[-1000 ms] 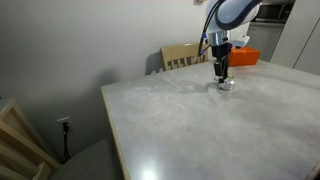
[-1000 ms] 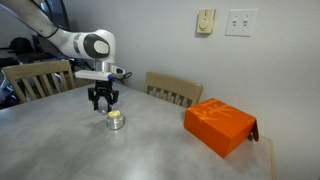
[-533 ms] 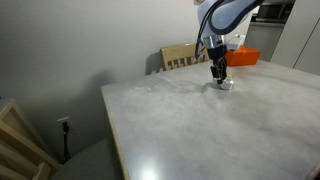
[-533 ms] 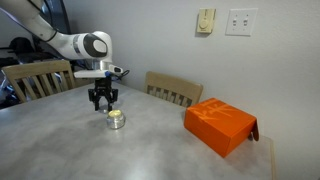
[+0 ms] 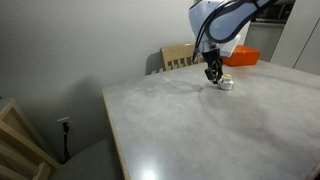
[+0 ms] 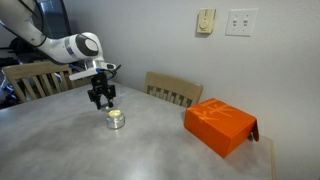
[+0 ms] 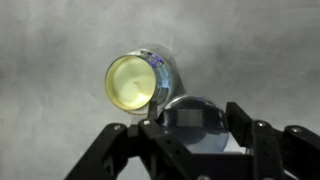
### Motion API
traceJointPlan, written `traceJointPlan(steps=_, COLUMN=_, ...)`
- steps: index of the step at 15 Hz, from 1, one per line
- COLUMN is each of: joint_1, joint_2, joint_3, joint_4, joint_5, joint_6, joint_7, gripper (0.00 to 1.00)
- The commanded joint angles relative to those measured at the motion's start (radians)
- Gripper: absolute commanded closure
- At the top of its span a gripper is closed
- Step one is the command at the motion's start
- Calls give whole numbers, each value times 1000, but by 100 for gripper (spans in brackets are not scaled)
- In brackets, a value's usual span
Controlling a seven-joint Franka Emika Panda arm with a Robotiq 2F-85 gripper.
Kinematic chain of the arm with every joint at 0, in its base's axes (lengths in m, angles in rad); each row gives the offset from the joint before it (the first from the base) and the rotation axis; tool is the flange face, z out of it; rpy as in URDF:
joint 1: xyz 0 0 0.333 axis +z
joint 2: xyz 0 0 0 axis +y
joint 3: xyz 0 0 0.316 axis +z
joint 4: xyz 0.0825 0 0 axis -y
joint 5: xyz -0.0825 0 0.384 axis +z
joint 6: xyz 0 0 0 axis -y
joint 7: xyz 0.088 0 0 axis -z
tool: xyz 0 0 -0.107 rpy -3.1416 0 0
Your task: Put the silver lid of the container on the table
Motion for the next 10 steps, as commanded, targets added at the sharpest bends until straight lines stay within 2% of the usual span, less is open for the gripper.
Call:
traceJointPlan(steps=1, joint_1=11, joint_2=23, joint_3=-5, joint_4=21, joint_5=-5, joint_6=9, joint_7=17, gripper=56)
traceJointPlan(steps=6, joint_1=-8, joint_2=97, joint_3=72, joint_4=48, joint_5=72, joint_6=87, joint_7=-106, gripper=56)
traceJointPlan(steps=10, joint_1=-14, joint_2=132, joint_3=78, joint_4=70, joint_5=94, joint_6=114, joint_7=-168, gripper=56)
